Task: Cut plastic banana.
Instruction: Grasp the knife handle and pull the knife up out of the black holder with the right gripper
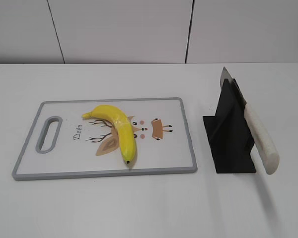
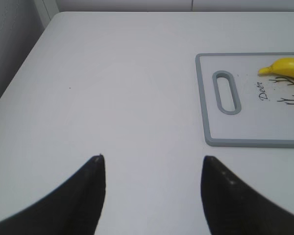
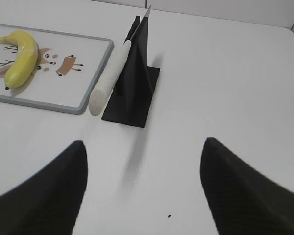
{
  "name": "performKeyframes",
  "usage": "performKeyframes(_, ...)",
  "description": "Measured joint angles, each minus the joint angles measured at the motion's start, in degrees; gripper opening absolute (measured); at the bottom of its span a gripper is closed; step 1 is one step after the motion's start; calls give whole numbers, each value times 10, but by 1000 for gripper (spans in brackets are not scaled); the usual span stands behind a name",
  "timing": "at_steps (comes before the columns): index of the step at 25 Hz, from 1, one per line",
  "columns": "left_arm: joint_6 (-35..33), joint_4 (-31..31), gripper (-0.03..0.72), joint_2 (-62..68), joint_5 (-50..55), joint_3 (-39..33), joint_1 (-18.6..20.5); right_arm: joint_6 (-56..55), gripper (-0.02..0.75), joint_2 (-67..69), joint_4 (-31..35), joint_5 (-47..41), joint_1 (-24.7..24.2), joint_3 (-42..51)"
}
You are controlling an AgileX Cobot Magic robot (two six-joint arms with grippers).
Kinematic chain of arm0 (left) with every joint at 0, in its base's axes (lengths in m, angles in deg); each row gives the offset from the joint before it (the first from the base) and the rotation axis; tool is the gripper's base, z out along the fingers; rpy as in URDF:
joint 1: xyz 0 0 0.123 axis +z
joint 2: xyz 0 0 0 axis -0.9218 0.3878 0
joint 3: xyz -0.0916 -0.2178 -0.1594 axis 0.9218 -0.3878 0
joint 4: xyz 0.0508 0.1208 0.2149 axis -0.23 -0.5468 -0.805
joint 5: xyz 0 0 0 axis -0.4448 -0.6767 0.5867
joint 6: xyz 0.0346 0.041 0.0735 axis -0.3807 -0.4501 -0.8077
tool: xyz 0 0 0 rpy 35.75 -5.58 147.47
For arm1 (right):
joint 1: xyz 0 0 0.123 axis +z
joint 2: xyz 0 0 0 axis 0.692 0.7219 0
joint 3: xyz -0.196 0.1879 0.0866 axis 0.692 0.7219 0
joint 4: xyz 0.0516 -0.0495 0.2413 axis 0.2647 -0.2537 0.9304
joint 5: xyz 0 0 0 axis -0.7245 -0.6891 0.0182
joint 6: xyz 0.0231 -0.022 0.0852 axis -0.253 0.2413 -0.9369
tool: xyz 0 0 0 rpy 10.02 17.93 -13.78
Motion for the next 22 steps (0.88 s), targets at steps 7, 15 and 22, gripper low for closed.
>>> performKeyframes(7,0,0,581,0,0,0,0,0,548,0,0,0,0,0)
performKeyframes(15,1,-1,579,0,0,0,0,0,548,0,0,0,0,0)
performKeyframes(22,1,1,585,0,0,0,0,0,548,0,1,0,0,0)
